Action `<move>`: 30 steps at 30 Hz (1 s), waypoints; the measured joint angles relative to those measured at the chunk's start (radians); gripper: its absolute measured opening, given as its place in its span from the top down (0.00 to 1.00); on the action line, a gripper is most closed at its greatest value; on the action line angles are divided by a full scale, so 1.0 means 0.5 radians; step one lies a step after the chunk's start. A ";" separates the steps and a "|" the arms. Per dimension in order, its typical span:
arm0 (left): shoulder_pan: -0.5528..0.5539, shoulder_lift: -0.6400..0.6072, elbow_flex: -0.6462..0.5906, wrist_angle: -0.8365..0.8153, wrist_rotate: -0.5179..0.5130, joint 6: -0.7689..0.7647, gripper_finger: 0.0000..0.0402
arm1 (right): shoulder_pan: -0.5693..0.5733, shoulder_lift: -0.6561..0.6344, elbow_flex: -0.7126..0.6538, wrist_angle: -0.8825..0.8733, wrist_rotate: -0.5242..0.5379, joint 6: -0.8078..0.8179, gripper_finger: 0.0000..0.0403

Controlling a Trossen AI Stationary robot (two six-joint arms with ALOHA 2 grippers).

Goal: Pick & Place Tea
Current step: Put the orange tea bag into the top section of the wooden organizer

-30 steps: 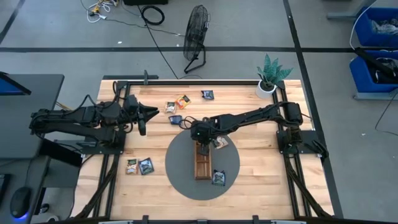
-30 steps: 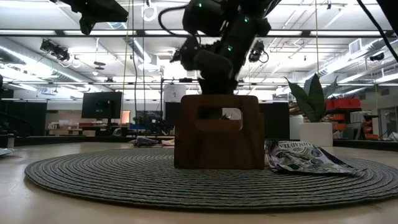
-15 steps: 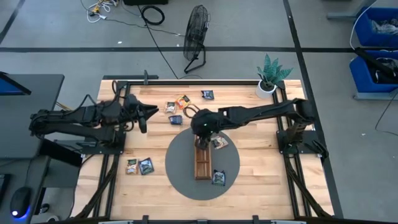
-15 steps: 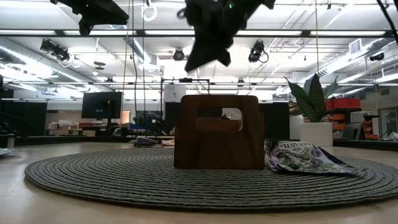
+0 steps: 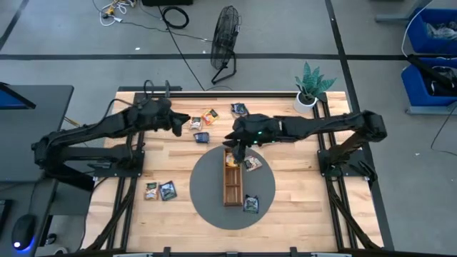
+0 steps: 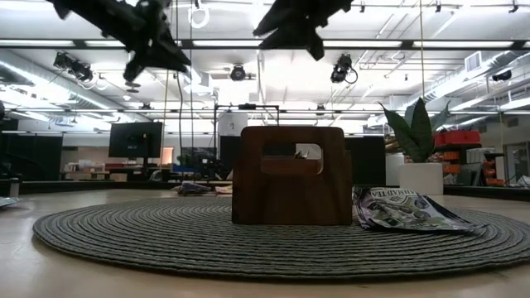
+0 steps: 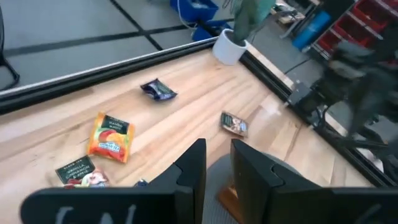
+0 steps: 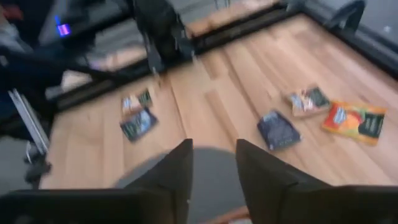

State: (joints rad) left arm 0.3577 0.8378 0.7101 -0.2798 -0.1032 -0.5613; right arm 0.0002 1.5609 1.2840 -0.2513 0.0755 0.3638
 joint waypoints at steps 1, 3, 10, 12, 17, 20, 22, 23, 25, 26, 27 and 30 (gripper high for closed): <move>0.044 0.036 0.000 0.008 0.041 0.002 0.81 | 0.000 -0.042 -0.042 0.048 0.014 0.025 0.65; 0.126 0.105 0.000 0.078 0.138 0.003 0.81 | 0.000 -0.133 -0.128 0.125 0.046 0.066 0.61; 0.427 0.362 0.001 0.270 0.570 -0.090 0.71 | 0.000 -0.426 -0.321 0.156 0.097 0.219 0.51; 0.509 0.461 0.001 0.289 0.645 -0.209 0.65 | 0.001 -0.503 -0.352 0.165 0.096 0.237 0.50; 0.671 0.746 0.001 0.350 0.770 -0.270 0.50 | 0.000 -0.655 -0.415 0.153 0.158 0.249 0.51; 0.727 0.897 0.001 0.450 0.845 -0.270 0.45 | 0.000 -0.708 -0.425 0.134 0.185 0.249 0.52; 0.750 0.991 0.020 0.471 0.853 -0.269 0.42 | 0.000 -0.724 -0.425 0.117 0.186 0.249 0.52; 0.759 1.038 0.033 0.478 0.852 -0.261 0.41 | 0.000 -0.728 -0.425 0.103 0.186 0.251 0.52; 0.775 1.133 0.056 0.511 0.853 -0.254 0.40 | 0.001 -0.731 -0.426 0.091 0.186 0.251 0.52; 0.786 1.175 0.064 0.528 0.856 -0.253 0.40 | 0.001 -0.731 -0.426 0.086 0.186 0.251 0.52; 0.797 1.216 0.074 0.541 0.859 -0.252 0.39 | 0.001 -0.731 -0.426 0.076 0.186 0.251 0.52; 0.839 1.346 0.107 0.549 0.861 -0.259 0.39 | 0.001 -0.731 -0.426 0.048 0.186 0.251 0.52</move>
State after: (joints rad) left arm 0.7774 1.5111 0.7636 -0.0053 0.3275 -0.6906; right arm 0.0006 1.1954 1.0710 -0.2272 0.1684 0.4892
